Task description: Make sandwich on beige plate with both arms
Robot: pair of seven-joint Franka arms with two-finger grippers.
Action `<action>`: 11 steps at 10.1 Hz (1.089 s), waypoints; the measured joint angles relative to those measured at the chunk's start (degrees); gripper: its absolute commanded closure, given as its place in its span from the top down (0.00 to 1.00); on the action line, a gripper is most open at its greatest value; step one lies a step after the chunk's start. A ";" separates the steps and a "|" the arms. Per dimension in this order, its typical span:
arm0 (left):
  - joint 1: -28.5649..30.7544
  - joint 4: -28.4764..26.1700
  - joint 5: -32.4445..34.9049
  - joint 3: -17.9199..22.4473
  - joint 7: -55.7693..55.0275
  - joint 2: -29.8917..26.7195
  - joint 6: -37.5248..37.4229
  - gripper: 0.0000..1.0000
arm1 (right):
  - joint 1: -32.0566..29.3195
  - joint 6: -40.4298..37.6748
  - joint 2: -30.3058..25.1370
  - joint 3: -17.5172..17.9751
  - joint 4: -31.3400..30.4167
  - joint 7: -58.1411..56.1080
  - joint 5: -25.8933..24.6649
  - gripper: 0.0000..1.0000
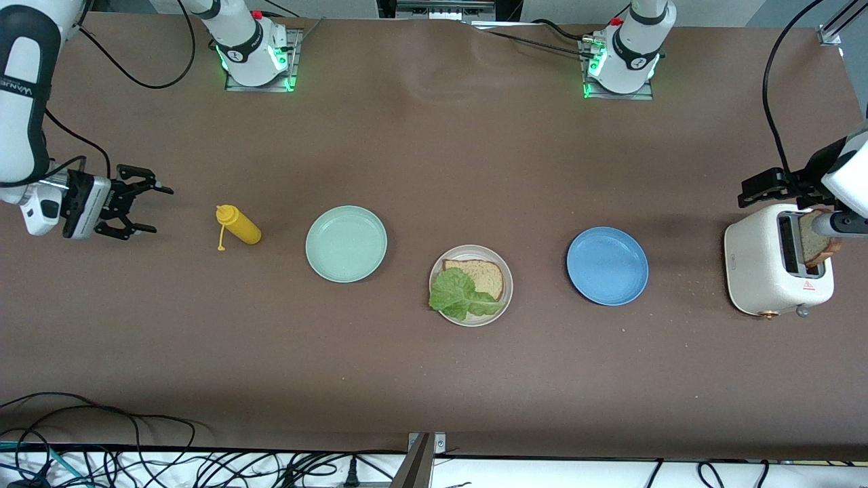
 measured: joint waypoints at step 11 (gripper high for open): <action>0.20 0.01 0.57 0.02 0.00 0.02 0.02 1.00 | -31.76 -16.20 14.95 33.23 0.57 -42.68 24.74 0.92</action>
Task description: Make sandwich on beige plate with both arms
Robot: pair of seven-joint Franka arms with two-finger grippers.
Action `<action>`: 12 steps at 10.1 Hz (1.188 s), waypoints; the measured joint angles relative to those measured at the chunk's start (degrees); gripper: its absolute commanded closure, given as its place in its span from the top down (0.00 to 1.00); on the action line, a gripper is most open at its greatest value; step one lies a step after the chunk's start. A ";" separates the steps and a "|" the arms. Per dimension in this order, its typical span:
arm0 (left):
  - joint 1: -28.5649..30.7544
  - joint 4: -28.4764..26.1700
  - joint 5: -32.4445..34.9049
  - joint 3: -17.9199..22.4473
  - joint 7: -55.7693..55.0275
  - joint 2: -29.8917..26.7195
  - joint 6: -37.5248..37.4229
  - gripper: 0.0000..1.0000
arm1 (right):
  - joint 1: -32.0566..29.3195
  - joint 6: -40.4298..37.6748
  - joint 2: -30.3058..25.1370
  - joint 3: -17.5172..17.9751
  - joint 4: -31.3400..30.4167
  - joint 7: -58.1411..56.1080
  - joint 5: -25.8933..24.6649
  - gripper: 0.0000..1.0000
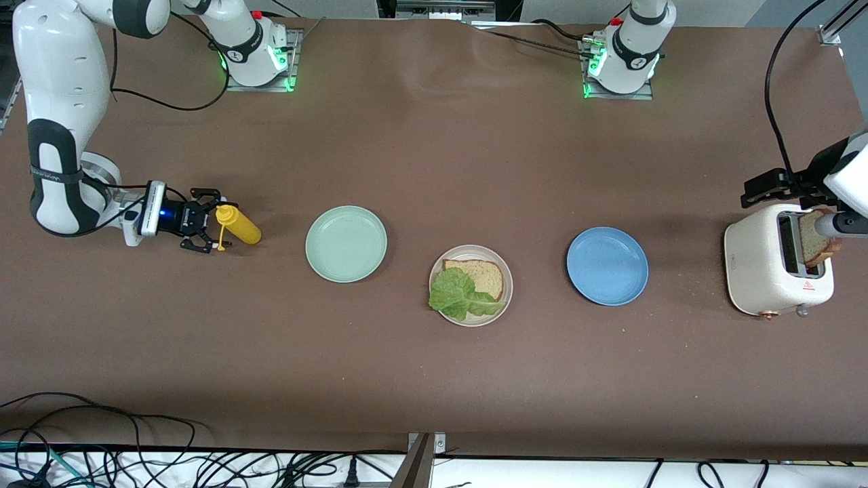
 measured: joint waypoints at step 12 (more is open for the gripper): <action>0.46 0.00 0.02 0.05 0.00 0.01 0.00 1.00 | 4.16 2.34 1.51 2.24 14.21 23.97 0.40 0.01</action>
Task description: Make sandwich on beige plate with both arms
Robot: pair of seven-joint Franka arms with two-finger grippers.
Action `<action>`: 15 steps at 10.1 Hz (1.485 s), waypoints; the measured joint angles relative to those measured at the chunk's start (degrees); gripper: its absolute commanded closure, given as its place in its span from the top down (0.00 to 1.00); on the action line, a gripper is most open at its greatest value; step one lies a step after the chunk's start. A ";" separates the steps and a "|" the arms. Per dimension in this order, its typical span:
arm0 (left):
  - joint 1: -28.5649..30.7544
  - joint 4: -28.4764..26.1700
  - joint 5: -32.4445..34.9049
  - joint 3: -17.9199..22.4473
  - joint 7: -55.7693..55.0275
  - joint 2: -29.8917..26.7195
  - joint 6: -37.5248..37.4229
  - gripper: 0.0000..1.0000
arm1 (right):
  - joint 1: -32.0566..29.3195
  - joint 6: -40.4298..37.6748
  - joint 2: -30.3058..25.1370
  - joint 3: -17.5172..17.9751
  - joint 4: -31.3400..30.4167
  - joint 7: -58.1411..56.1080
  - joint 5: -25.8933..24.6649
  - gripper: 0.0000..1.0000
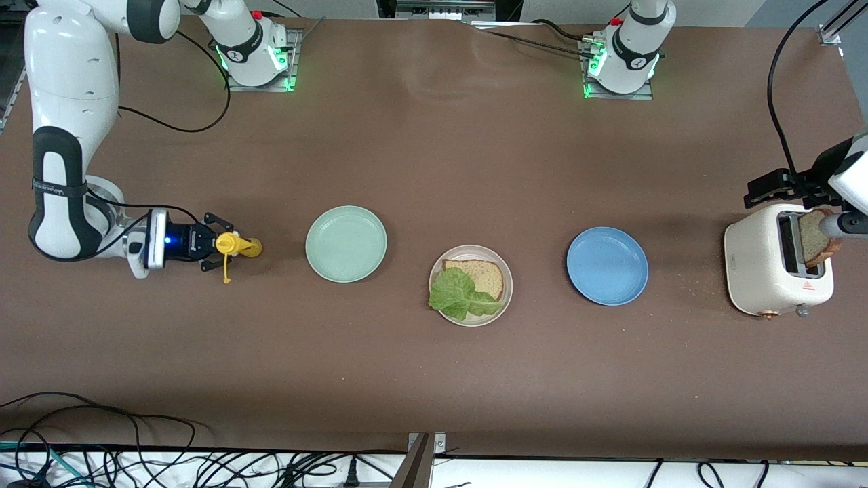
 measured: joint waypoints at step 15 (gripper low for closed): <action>0.33 0.00 0.01 -0.05 0.00 0.23 0.09 1.00 | 48.60 35.04 0.43 -10.32 22.08 71.20 -63.52 0.00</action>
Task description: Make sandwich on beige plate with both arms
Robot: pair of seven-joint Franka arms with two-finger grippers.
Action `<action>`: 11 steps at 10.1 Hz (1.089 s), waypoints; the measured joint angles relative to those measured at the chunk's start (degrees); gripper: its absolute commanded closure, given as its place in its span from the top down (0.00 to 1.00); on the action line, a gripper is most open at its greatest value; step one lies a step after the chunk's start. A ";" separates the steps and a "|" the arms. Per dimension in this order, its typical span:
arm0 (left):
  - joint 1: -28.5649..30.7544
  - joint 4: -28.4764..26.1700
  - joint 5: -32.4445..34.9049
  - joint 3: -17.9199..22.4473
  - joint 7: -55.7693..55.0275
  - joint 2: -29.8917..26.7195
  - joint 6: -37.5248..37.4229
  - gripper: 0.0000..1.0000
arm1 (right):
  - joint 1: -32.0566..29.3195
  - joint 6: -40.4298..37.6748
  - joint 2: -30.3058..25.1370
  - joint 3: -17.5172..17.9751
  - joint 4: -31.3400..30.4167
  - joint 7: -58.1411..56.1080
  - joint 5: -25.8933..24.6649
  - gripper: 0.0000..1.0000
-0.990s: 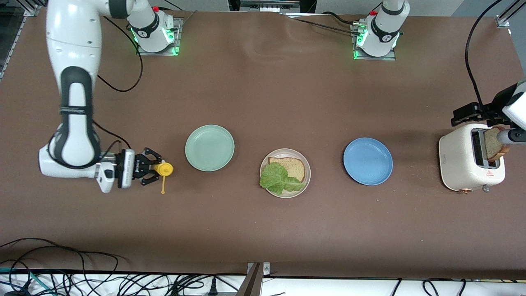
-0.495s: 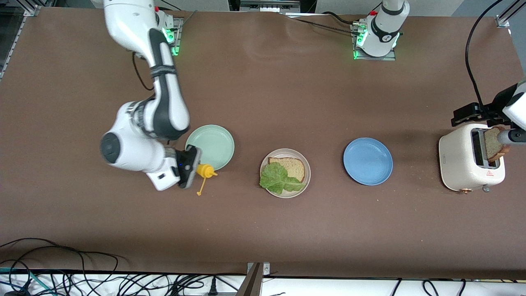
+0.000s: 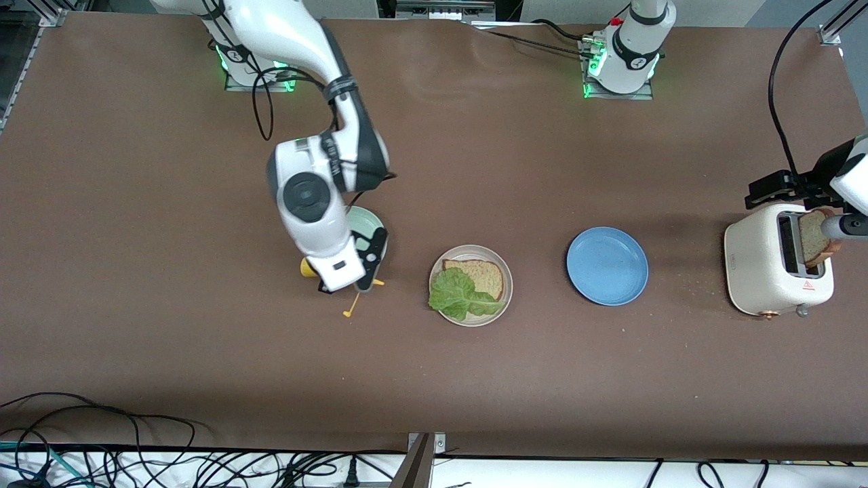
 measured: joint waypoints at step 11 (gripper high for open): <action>0.21 0.00 0.00 0.01 0.00 0.09 0.21 1.00 | 8.41 2.27 7.71 0.40 5.74 15.60 -21.11 0.00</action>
